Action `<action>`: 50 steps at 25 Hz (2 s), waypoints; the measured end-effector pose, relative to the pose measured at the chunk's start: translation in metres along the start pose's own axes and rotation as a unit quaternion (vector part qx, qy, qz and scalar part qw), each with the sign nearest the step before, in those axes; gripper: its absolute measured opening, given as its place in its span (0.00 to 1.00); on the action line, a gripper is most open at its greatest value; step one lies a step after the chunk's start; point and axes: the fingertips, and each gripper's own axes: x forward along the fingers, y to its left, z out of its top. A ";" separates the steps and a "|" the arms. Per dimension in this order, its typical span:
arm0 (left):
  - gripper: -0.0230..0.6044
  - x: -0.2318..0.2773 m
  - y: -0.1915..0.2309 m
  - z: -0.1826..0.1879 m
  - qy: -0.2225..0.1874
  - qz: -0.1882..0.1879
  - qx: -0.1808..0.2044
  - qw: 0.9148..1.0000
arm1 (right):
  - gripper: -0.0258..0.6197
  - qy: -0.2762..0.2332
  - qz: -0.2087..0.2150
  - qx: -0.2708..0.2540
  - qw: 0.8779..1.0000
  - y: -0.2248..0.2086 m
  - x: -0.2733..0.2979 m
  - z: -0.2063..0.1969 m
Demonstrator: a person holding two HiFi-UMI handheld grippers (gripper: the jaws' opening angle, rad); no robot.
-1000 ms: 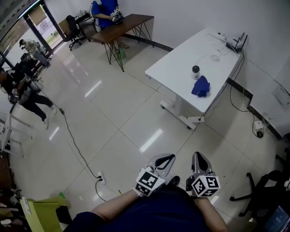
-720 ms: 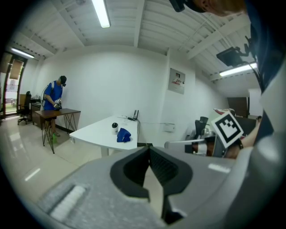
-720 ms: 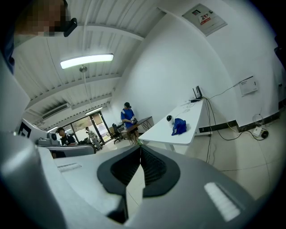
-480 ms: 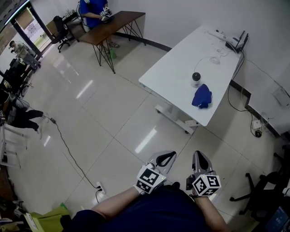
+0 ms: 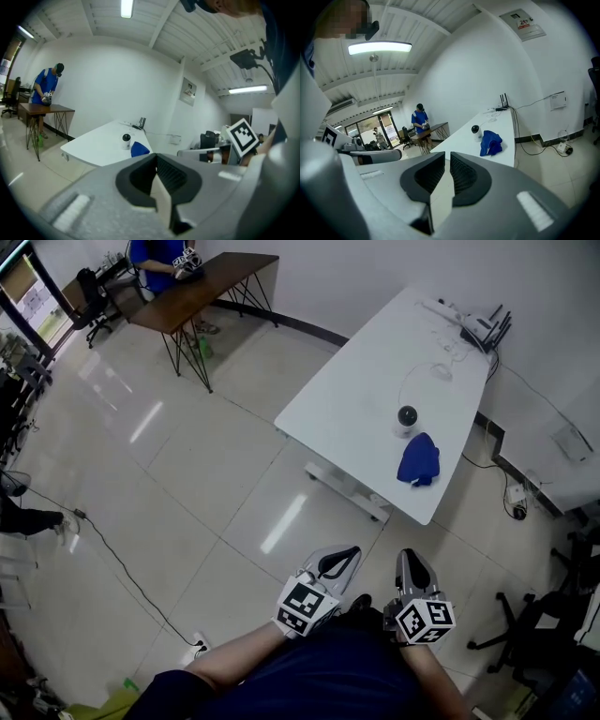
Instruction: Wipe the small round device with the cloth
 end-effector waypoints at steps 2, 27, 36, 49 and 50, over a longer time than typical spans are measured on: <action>0.04 0.007 0.009 0.005 -0.001 -0.004 -0.003 1.000 | 0.12 0.001 -0.008 0.000 1.000 -0.004 0.010 0.005; 0.20 0.196 0.063 0.046 0.103 -0.029 0.041 0.993 | 0.51 0.149 -0.054 0.003 0.987 -0.211 0.227 0.028; 0.20 0.223 0.072 0.048 0.120 -0.005 0.030 0.992 | 0.67 0.266 -0.059 0.085 0.958 -0.236 0.276 -0.030; 0.19 0.249 0.119 0.051 0.119 -0.011 0.036 0.992 | 0.27 0.276 -0.002 0.026 0.961 -0.206 0.280 -0.033; 0.19 0.254 0.125 0.052 0.120 -0.012 0.042 0.992 | 0.27 0.250 0.007 0.040 0.967 -0.205 0.280 -0.022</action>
